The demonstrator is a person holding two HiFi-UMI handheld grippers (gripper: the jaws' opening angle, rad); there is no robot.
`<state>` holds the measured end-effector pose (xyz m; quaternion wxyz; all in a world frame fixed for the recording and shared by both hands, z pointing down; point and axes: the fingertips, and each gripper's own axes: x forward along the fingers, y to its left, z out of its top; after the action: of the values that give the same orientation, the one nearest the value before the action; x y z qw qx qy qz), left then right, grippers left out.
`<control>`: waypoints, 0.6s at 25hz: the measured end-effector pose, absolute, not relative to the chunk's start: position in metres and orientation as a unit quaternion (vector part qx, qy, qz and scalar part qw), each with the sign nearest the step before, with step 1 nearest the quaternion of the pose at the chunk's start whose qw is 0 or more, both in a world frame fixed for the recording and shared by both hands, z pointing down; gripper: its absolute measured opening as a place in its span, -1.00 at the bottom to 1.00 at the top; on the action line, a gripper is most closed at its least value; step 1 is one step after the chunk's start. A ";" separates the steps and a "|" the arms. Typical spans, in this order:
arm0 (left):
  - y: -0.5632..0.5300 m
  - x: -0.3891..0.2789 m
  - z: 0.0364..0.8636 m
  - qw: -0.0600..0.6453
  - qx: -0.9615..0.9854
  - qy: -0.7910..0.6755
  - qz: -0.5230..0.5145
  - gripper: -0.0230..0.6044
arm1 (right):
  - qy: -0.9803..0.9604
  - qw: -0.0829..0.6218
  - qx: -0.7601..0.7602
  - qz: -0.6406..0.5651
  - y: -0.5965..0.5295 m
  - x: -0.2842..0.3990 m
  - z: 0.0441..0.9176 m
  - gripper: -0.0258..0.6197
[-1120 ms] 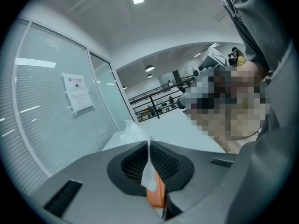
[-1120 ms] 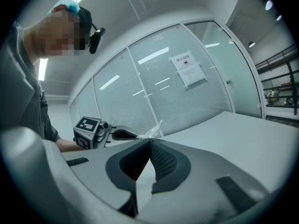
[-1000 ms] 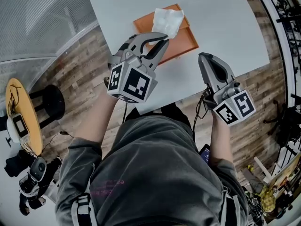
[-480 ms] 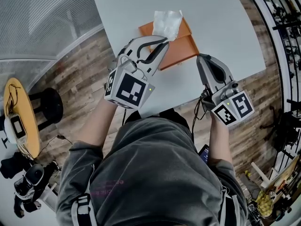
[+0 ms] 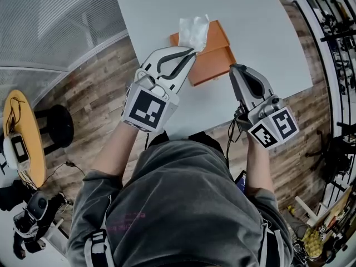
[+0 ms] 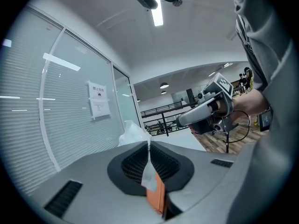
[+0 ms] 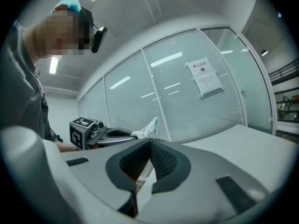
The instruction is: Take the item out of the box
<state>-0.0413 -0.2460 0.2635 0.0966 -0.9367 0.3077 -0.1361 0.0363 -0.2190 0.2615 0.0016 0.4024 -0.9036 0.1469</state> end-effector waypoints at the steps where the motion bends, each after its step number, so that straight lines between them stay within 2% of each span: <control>1: -0.245 -0.045 0.262 0.098 -0.936 0.310 -0.132 -0.84 | -0.905 0.002 0.400 0.145 -0.219 0.032 0.260 -0.91; 5: -0.236 -0.067 0.257 0.101 -0.934 0.317 -0.132 -0.84 | -0.909 0.003 0.394 0.135 -0.214 0.011 0.253 -0.91; 15: -0.230 -0.089 0.253 0.056 -0.938 0.330 -0.085 -0.84 | -0.913 0.004 0.388 0.121 -0.210 -0.003 0.242 -0.91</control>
<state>-0.0892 -0.2299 0.2526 0.0559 -0.9385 0.3301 -0.0849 -0.0026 -0.2099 0.2421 0.0045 0.3885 -0.9134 0.1212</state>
